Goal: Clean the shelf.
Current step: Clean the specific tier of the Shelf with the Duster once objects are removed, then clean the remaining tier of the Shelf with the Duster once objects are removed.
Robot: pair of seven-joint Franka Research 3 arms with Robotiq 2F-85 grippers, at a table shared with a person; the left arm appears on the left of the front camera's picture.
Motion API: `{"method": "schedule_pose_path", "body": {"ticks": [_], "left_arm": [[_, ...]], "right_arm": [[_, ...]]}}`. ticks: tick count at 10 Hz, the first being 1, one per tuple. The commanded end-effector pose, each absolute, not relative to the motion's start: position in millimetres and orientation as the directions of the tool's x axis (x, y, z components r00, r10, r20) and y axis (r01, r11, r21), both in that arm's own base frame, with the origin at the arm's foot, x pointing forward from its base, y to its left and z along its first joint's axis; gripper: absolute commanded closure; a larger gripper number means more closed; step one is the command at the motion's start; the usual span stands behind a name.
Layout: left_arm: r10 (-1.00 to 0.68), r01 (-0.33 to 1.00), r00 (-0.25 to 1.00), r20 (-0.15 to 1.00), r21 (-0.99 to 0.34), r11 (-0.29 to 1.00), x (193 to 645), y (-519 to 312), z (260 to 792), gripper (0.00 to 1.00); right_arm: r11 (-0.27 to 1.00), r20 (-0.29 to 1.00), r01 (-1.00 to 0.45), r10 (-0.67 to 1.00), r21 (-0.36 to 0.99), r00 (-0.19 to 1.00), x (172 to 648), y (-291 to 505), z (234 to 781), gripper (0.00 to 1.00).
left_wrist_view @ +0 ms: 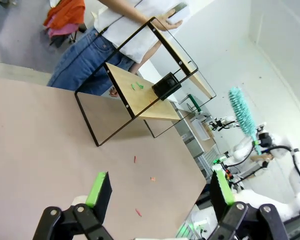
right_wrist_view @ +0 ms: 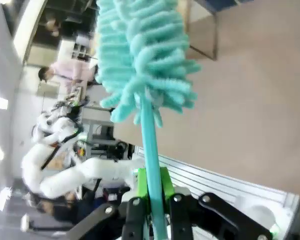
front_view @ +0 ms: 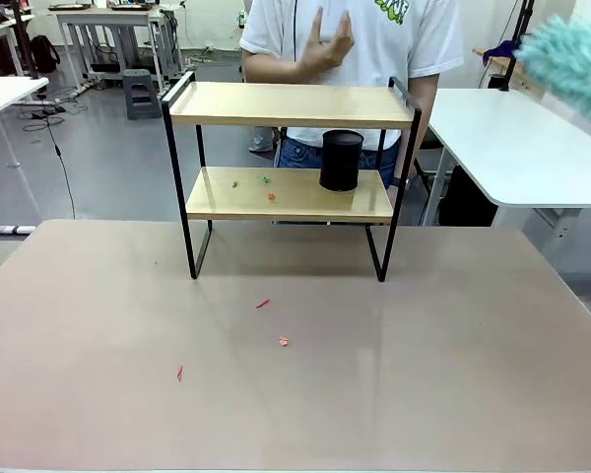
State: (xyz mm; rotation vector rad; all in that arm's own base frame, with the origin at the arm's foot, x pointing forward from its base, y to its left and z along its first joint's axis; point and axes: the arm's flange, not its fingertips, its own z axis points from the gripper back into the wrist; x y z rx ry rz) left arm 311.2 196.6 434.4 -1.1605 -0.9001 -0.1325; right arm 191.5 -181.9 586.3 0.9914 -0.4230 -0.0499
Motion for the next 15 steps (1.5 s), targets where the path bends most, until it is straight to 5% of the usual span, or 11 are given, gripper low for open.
{"method": "schedule_pose_path", "body": {"ticks": [1, 3, 4, 15], "left_arm": [[0.356, 0.542, 0.634, 0.687, -0.723, 0.429, 311.8, 194.3, 435.2, 0.00], [0.356, 0.542, 0.634, 0.687, -0.723, 0.429, 311.8, 194.3, 435.2, 0.00], [0.356, 0.542, 0.634, 0.687, -0.723, 0.429, 311.8, 194.3, 435.2, 0.00], [0.356, 0.542, 0.634, 0.687, -0.723, 0.429, 311.8, 194.3, 435.2, 0.00]], "right_arm": [[0.543, 0.172, 0.036, -0.326, 0.839, 0.930, 213.5, -165.3, 541.6, 0.87], [0.627, 0.018, 0.130, -0.225, 0.768, 0.974, 266.6, -140.5, 516.1, 0.87], [0.558, 0.177, 0.024, -0.303, 0.829, 0.936, 202.2, -178.4, 523.0, 0.87], [0.558, 0.177, 0.024, -0.303, 0.829, 0.936, 202.2, -178.4, 523.0, 0.87]]}}
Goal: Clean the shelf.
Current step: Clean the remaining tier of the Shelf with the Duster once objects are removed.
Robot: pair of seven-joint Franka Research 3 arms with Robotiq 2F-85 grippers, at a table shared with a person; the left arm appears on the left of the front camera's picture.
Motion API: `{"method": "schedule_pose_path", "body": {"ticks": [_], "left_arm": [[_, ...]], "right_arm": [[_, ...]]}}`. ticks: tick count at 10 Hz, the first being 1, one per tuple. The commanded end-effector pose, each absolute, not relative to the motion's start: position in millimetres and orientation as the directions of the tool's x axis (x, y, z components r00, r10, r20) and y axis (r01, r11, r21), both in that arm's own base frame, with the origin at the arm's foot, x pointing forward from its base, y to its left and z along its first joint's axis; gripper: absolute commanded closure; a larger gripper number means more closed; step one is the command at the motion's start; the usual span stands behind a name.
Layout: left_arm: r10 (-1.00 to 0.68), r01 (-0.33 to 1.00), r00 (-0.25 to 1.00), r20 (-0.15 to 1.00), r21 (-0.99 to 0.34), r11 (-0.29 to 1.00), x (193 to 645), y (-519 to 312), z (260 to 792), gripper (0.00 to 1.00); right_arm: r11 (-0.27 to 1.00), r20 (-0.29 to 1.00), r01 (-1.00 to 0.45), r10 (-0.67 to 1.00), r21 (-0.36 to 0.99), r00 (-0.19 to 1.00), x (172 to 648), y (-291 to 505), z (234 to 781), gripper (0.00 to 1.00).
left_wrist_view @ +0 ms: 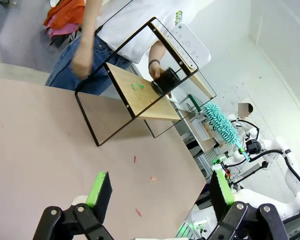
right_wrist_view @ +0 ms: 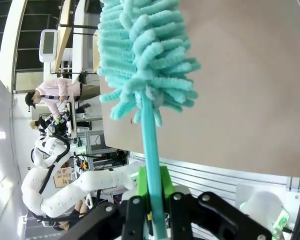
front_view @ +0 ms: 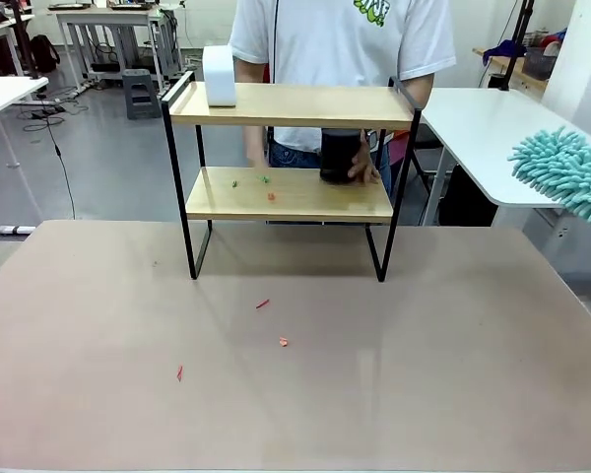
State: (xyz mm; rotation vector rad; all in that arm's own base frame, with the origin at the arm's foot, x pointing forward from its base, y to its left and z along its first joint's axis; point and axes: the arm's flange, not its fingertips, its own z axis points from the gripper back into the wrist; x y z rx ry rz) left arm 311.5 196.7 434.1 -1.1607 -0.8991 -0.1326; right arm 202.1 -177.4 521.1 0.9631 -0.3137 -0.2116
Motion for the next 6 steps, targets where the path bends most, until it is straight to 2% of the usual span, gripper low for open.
{"method": "schedule_pose_path", "body": {"ticks": [1, 6], "left_arm": [[0.356, 0.542, 0.634, 0.687, -0.723, 0.429, 311.8, 194.3, 435.2, 0.00], [0.356, 0.542, 0.634, 0.687, -0.723, 0.429, 311.8, 194.3, 435.2, 0.00]], "right_arm": [[0.558, 0.177, 0.024, -0.303, 0.829, 0.936, 202.2, -178.4, 523.0, 0.87], [0.556, 0.168, 0.038, -0.314, 0.831, 0.935, 202.1, -177.4, 521.1, 0.87]]}}
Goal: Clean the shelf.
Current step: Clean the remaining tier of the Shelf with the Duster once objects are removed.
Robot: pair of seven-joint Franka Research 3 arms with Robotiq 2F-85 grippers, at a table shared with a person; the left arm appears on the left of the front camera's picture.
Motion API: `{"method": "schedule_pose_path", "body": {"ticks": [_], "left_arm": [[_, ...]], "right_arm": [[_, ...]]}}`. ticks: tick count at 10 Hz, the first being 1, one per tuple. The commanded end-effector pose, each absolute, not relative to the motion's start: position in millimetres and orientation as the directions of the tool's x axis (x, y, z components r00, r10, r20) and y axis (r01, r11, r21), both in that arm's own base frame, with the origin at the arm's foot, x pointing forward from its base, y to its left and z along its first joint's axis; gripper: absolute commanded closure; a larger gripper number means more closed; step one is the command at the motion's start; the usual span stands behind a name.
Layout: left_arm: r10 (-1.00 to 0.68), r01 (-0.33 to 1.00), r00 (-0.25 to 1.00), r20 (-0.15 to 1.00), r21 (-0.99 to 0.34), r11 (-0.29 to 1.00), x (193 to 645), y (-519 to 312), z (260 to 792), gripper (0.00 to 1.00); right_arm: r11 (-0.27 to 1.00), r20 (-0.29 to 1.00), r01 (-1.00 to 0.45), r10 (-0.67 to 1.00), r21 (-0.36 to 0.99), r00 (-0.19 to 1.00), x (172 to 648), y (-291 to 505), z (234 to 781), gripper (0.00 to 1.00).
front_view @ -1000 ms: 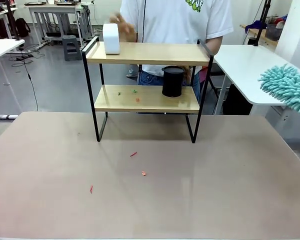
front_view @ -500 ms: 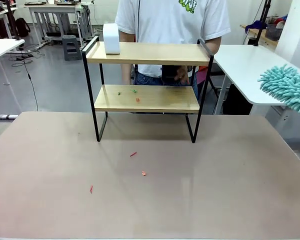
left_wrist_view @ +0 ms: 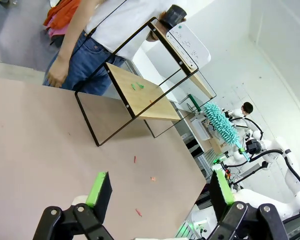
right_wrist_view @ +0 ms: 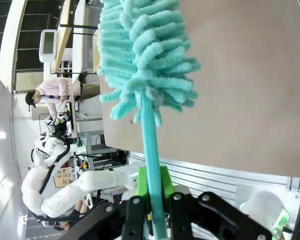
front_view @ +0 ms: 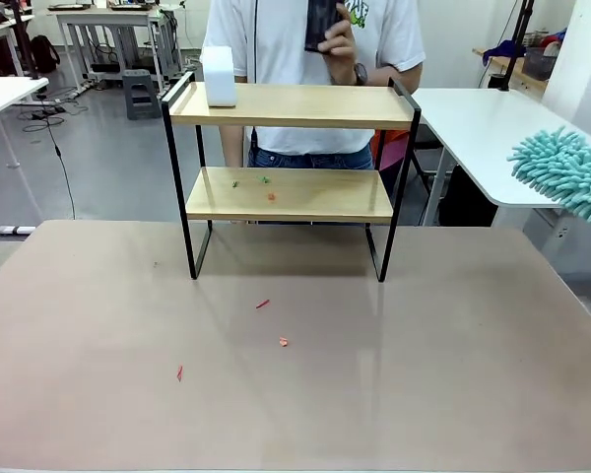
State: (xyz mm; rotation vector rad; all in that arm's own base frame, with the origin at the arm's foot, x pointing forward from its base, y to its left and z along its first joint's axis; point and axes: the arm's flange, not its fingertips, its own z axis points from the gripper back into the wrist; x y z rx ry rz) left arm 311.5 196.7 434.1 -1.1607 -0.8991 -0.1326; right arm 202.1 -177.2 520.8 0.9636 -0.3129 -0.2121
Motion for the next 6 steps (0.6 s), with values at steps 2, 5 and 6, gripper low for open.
{"method": "schedule_pose_path", "body": {"ticks": [2, 5, 6], "left_arm": [[0.356, 0.542, 0.634, 0.687, -0.723, 0.429, 311.8, 194.3, 435.2, 0.00], [0.356, 0.542, 0.634, 0.687, -0.723, 0.429, 311.8, 194.3, 435.2, 0.00], [0.356, 0.542, 0.634, 0.687, -0.723, 0.429, 311.8, 194.3, 435.2, 0.00]], "right_arm": [[0.659, 0.271, -0.035, -0.260, 0.751, 0.927, 193.4, -128.6, 545.7, 0.87], [0.715, 0.260, -0.247, 0.095, 0.654, 0.961, 192.4, -31.7, 542.3, 0.87], [0.733, 0.203, -0.291, 0.210, 0.615, 0.956, 201.7, 3.8, 528.9, 0.87]]}}
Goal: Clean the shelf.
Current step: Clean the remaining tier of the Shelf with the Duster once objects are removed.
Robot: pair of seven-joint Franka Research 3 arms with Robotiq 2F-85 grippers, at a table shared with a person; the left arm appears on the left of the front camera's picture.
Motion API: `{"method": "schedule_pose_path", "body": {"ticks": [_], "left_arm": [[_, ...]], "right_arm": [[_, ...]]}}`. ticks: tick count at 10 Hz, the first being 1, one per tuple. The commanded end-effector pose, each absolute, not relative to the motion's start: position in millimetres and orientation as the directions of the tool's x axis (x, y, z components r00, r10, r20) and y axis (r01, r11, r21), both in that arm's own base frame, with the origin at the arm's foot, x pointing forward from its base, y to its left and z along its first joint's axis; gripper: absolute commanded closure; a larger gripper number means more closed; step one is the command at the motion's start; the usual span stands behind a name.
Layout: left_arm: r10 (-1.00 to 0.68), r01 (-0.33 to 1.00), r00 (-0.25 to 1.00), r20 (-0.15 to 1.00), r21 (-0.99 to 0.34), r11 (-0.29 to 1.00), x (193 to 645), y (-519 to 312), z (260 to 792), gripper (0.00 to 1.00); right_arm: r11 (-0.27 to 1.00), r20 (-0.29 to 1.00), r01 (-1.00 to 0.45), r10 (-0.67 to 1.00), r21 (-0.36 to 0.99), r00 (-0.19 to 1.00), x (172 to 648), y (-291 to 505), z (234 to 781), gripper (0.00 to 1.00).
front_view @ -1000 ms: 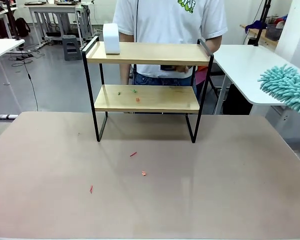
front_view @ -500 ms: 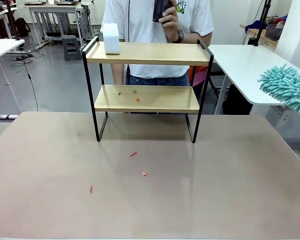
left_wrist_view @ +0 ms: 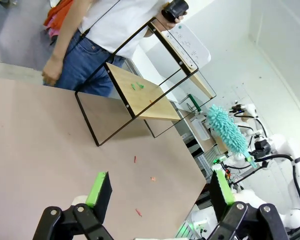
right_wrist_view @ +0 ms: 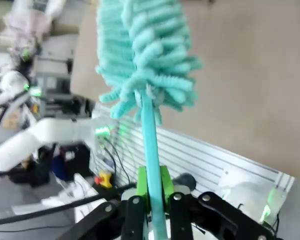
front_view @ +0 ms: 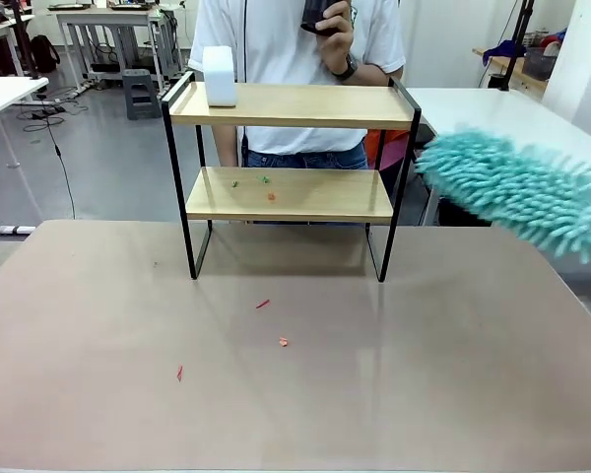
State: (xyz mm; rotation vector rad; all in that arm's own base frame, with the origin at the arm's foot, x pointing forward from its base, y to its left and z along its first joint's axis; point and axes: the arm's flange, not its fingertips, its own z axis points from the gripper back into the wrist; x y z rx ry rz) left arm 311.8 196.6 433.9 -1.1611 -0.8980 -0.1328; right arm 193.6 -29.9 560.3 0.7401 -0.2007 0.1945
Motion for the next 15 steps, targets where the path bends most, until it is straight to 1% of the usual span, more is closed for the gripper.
{"method": "schedule_pose_path", "body": {"ticks": [1, 2, 3, 4, 5, 6, 7, 8, 9, 10, 11, 13, 15], "left_arm": [[0.356, 0.542, 0.634, 0.687, -0.723, 0.429, 311.8, 194.3, 435.2, 0.00], [0.356, 0.542, 0.634, 0.687, -0.723, 0.429, 311.8, 194.3, 435.2, 0.00], [0.356, 0.542, 0.634, 0.687, -0.723, 0.429, 311.8, 194.3, 435.2, 0.00], [0.356, 0.542, 0.634, 0.687, -0.723, 0.429, 311.8, 194.3, 435.2, 0.00], [0.356, 0.542, 0.634, 0.687, -0.723, 0.429, 311.8, 194.3, 435.2, 0.00], [0.356, 0.542, 0.634, 0.687, -0.723, 0.429, 311.8, 194.3, 435.2, 0.00], [0.356, 0.542, 0.634, 0.687, -0.723, 0.429, 311.8, 194.3, 435.2, 0.00], [0.356, 0.542, 0.634, 0.687, -0.723, 0.429, 311.8, 194.3, 435.2, 0.00], [0.356, 0.542, 0.634, 0.687, -0.723, 0.429, 311.8, 194.3, 435.2, 0.00], [0.356, 0.542, 0.634, 0.687, -0.723, 0.429, 311.8, 194.3, 435.2, 0.00], [0.356, 0.542, 0.634, 0.687, -0.723, 0.429, 311.8, 194.3, 435.2, 0.00], [0.356, 0.542, 0.634, 0.687, -0.723, 0.429, 311.8, 194.3, 435.2, 0.00], [0.356, 0.542, 0.634, 0.687, -0.723, 0.429, 311.8, 194.3, 435.2, 0.00]], "right_arm": [[0.723, 0.167, -0.344, 0.308, 0.598, 0.937, 210.6, 37.6, 515.6, 0.87], [0.728, 0.206, -0.392, 0.337, 0.562, 0.919, 217.8, 60.7, 507.8, 0.87], [0.726, 0.206, -0.306, 0.226, 0.615, 0.952, 200.4, 8.2, 554.7, 0.87], [0.726, 0.206, -0.306, 0.226, 0.615, 0.952, 200.4, 8.2, 554.7, 0.87], [0.729, 0.174, -0.366, 0.328, 0.578, 0.929, 212.7, 48.7, 546.0, 0.87], [0.745, 0.226, -0.383, 0.310, 0.546, 0.924, 223.6, 61.6, 550.4, 0.87], [0.750, 0.266, -0.392, 0.291, 0.533, 0.919, 250.3, 85.6, 554.4, 0.87], [0.762, 0.267, -0.363, 0.254, 0.537, 0.930, 280.2, 101.1, 556.0, 0.87], [0.807, 0.260, -0.306, 0.196, 0.506, 0.946, 307.4, 118.0, 550.2, 0.87], [0.815, 0.246, -0.292, 0.189, 0.500, 0.951, 329.0, 132.6, 541.4, 0.87], [0.836, 0.264, -0.260, 0.144, 0.483, 0.954, 350.0, 144.9, 532.0, 0.87], [0.845, 0.330, -0.208, 0.040, 0.492, 0.943, 383.6, 158.7, 516.3, 0.87], [0.868, 0.272, -0.141, 0.007, 0.477, 0.962, 413.2, 179.5, 492.2, 0.87]]}}
